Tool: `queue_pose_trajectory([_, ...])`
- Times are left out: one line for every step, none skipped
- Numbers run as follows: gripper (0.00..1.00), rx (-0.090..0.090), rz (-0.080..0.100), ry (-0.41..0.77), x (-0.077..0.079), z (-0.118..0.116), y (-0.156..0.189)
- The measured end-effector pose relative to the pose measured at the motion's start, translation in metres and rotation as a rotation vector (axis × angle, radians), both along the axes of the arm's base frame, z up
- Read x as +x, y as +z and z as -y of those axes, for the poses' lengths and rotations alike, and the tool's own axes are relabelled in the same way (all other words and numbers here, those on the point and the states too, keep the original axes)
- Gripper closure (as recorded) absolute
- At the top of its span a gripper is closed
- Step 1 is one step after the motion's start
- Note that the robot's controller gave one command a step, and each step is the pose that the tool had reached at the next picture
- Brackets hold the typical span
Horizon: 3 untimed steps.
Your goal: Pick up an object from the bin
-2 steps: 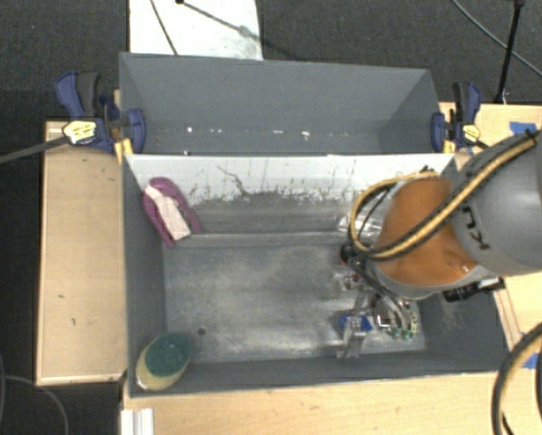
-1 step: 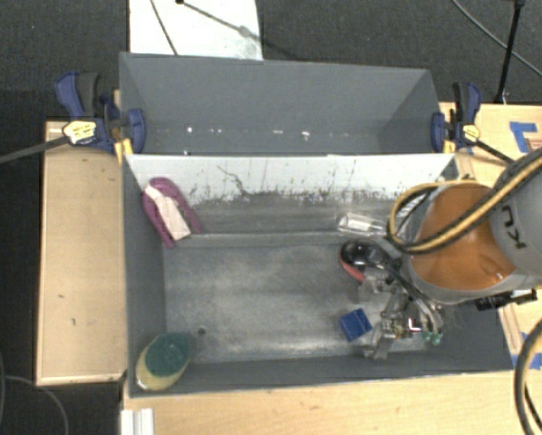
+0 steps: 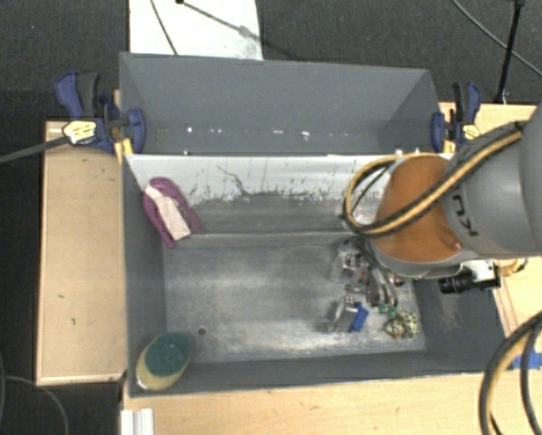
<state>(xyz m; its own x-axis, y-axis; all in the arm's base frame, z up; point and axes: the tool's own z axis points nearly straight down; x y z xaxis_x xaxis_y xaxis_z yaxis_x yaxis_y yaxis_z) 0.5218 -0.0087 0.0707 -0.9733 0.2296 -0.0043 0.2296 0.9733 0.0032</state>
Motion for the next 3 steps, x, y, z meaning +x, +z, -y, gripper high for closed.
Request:
queue_pose_trajectory([0.00, -0.004, -0.008, -0.057, -0.037, 0.054, 0.000])
queue_pose_trajectory([0.00, 0.000, -0.006, -0.162, -0.035, 0.012, 0.003])
queue_pose_trajectory([1.00, -0.001, -0.007, -0.160, -0.036, 0.013, 0.003])
